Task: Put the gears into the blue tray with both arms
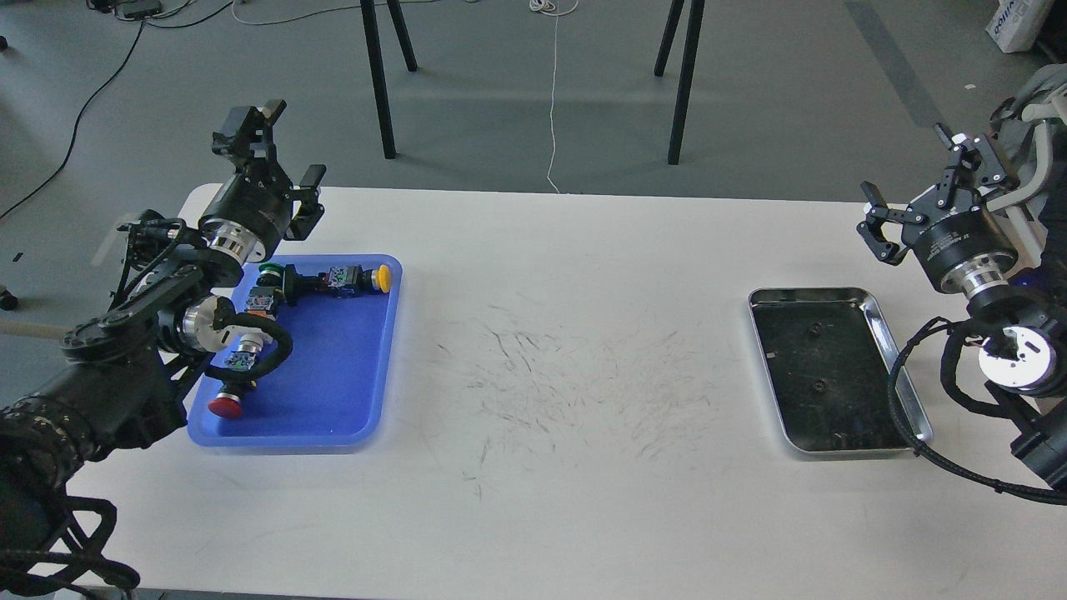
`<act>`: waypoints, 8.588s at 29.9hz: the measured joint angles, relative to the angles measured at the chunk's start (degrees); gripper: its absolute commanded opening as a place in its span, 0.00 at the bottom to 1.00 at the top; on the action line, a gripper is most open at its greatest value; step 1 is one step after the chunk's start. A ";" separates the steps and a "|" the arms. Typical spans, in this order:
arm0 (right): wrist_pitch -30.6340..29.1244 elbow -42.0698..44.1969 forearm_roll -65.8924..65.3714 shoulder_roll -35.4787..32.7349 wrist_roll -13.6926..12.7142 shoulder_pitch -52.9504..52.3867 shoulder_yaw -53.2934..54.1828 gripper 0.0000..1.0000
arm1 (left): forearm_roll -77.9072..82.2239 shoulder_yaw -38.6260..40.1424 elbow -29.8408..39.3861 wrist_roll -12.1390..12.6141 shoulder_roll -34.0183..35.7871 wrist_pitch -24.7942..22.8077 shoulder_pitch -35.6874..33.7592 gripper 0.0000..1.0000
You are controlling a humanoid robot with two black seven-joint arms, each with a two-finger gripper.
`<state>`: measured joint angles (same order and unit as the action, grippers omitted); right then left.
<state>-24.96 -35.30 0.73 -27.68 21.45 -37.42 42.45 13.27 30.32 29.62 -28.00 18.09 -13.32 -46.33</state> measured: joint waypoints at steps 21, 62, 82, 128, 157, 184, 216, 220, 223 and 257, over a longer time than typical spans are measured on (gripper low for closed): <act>-0.12 -0.37 -0.03 -0.17 0.00 -0.03 0.08 0.99 | 0.00 -0.18 0.00 0.00 -0.46 2.53 0.19 1.00; 1.56 0.22 -0.20 -0.44 0.10 -0.03 0.09 0.98 | 0.08 -0.26 0.09 0.00 -0.73 2.94 0.23 1.00; 1.38 -0.12 -0.21 -0.73 0.08 1.49 -2.40 0.99 | -0.03 -0.26 0.04 0.00 -0.78 3.02 0.34 1.00; 0.79 -0.03 -28.09 -7.95 0.15 -12.65 -33.73 0.98 | 0.18 -0.26 -2.00 0.00 -3.01 3.76 0.43 1.00; 0.80 5.14 -46.11 -5.37 0.42 -19.07 -50.91 0.96 | 0.71 -0.70 -4.13 0.00 -5.66 1.02 0.20 1.00; 0.80 5.40 -64.98 -1.79 0.62 -23.97 -58.68 0.79 | 0.70 -0.70 2.03 0.00 -5.12 -1.91 0.27 1.00; 0.98 9.25 -65.00 2.53 0.61 -21.95 -59.85 0.25 | 0.80 -0.79 1.43 0.00 -4.84 -2.13 0.17 1.00; 0.97 8.82 -64.98 2.57 0.64 -22.12 -59.98 0.18 | 0.80 -0.79 1.36 0.00 -4.81 -2.14 0.18 1.00; 0.97 8.60 -64.82 2.57 0.69 -22.35 -60.11 0.15 | 0.80 -0.79 1.32 0.00 -4.81 -2.14 0.18 1.00; -3.04 8.60 -52.67 6.95 2.92 -26.56 -56.35 0.13 | 0.79 -0.79 1.32 0.00 -5.08 -1.53 0.28 1.00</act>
<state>-28.00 -26.69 -51.94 -20.73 24.37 -63.98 -13.90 14.06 29.53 30.94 -28.00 13.01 -14.85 -46.05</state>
